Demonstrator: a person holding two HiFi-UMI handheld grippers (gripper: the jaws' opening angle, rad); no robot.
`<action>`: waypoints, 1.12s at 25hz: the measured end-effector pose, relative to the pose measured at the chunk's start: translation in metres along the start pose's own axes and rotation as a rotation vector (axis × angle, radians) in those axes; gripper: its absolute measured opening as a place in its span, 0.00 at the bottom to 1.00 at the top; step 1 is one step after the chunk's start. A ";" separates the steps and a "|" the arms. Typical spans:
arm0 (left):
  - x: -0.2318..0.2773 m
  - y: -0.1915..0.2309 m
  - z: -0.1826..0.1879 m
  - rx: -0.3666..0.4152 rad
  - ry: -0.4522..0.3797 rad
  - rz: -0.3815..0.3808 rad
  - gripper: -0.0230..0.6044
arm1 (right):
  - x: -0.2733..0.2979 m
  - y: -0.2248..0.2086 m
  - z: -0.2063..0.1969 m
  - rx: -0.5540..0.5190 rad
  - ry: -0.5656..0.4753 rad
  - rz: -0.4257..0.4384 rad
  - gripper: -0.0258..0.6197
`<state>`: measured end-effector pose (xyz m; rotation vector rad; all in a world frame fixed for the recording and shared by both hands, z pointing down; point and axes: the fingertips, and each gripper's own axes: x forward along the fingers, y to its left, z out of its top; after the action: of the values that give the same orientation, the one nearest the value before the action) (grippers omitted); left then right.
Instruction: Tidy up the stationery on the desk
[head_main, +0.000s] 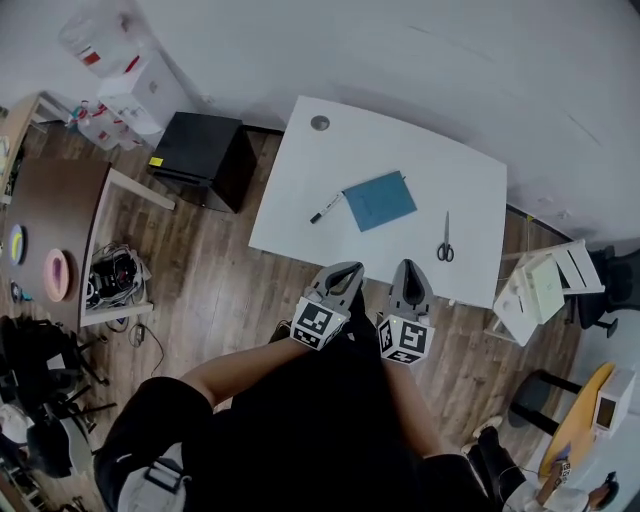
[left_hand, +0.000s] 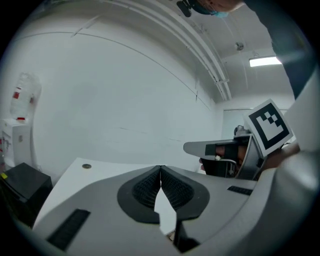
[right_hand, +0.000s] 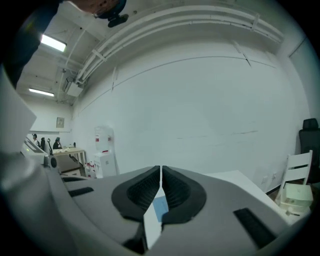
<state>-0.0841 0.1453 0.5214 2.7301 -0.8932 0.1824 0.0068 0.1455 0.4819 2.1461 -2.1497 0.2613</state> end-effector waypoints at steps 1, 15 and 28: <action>0.005 0.002 -0.001 -0.004 0.008 -0.002 0.06 | 0.005 -0.003 0.003 0.012 -0.015 0.009 0.09; 0.088 0.068 -0.041 -0.162 0.134 0.073 0.06 | 0.108 -0.051 -0.031 0.002 0.156 0.103 0.09; 0.174 0.123 -0.126 -0.199 0.361 0.140 0.12 | 0.230 -0.121 -0.141 -0.128 0.455 0.267 0.10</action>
<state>-0.0223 -0.0127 0.7020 2.3492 -0.9386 0.5617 0.1179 -0.0536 0.6693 1.5424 -2.1011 0.5538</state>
